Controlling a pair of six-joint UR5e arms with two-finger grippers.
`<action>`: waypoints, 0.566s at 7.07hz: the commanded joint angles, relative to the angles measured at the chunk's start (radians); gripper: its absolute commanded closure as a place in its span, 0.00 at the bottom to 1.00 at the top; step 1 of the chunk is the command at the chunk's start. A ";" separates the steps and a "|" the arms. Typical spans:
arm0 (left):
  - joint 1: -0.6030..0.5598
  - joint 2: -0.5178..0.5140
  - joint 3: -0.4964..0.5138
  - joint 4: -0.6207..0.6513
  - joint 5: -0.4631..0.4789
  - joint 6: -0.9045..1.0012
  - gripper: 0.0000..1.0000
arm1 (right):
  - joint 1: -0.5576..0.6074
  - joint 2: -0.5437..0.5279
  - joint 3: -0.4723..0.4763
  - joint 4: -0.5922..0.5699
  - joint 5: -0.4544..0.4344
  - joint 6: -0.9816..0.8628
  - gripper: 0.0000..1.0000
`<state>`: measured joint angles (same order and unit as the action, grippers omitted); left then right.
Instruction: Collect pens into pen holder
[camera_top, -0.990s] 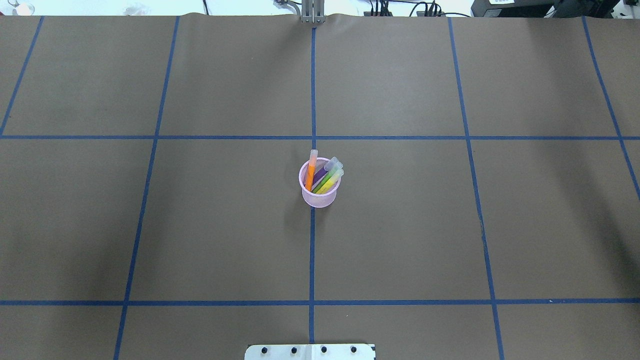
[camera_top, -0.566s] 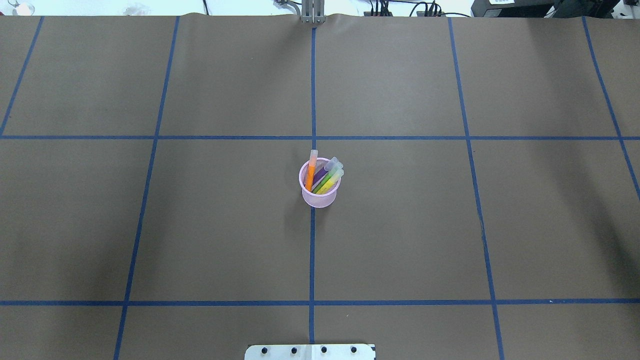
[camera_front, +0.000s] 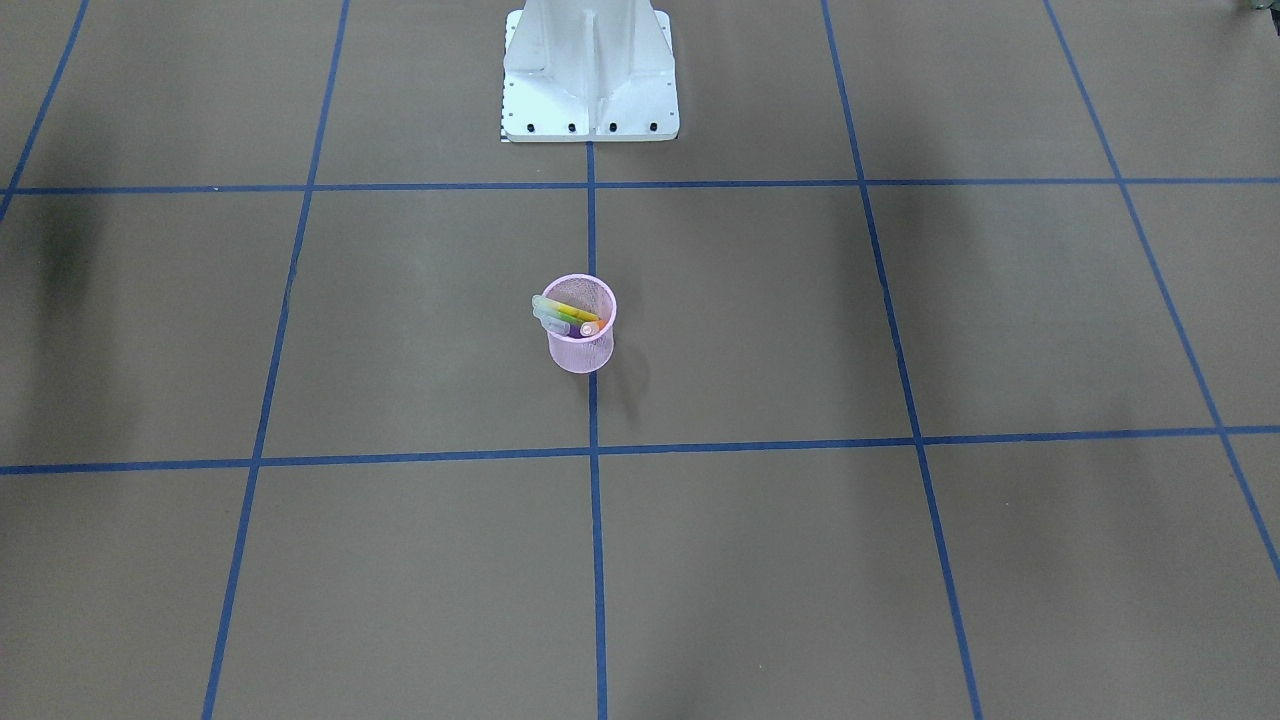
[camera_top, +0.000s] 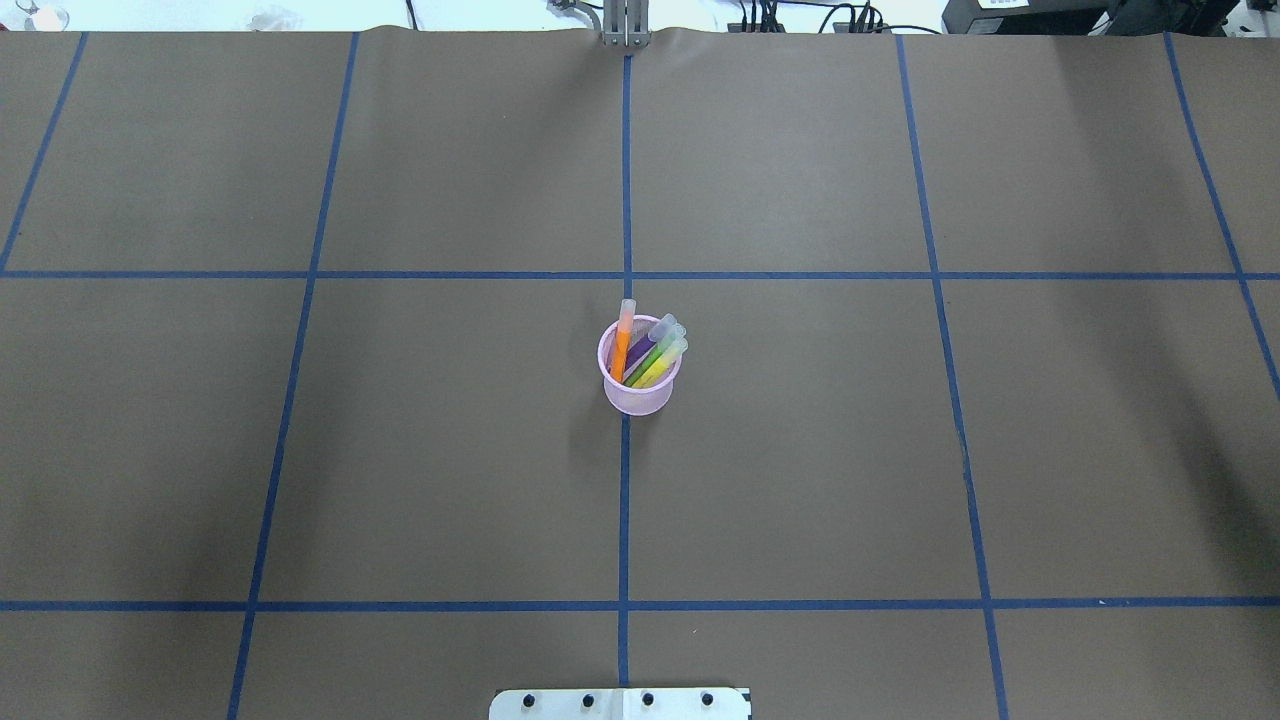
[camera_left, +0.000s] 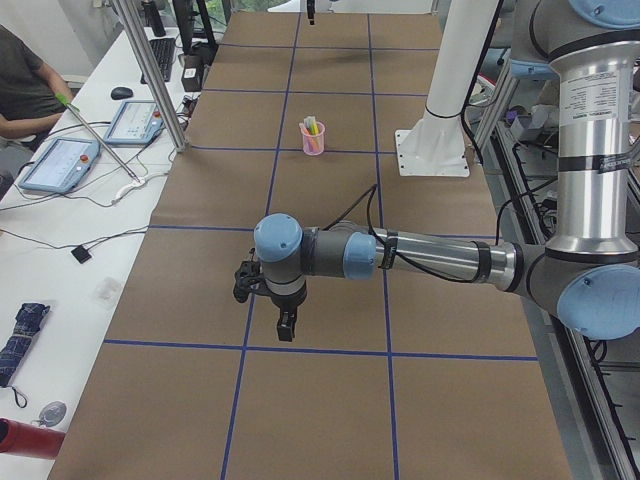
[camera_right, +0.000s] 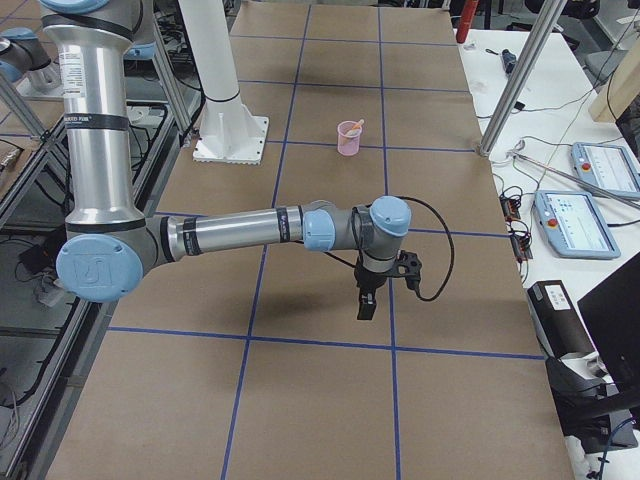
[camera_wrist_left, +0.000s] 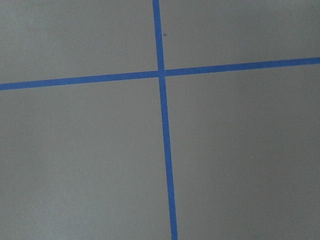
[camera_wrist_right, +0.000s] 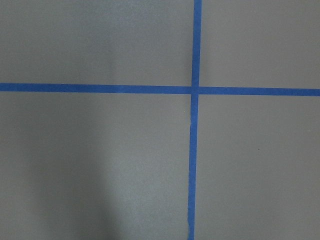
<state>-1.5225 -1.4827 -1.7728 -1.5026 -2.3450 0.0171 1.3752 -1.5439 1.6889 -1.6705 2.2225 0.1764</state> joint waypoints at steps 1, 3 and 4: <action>0.001 0.001 -0.001 -0.001 0.000 0.000 0.00 | 0.007 -0.001 0.001 -0.002 0.003 0.000 0.00; -0.001 0.001 -0.002 -0.002 0.000 0.000 0.00 | 0.031 -0.008 0.003 -0.002 0.014 0.000 0.00; 0.001 0.001 -0.004 -0.002 0.000 0.000 0.00 | 0.059 -0.016 0.000 -0.002 0.031 0.000 0.00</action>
<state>-1.5222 -1.4819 -1.7750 -1.5046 -2.3455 0.0169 1.4073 -1.5526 1.6910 -1.6720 2.2382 0.1764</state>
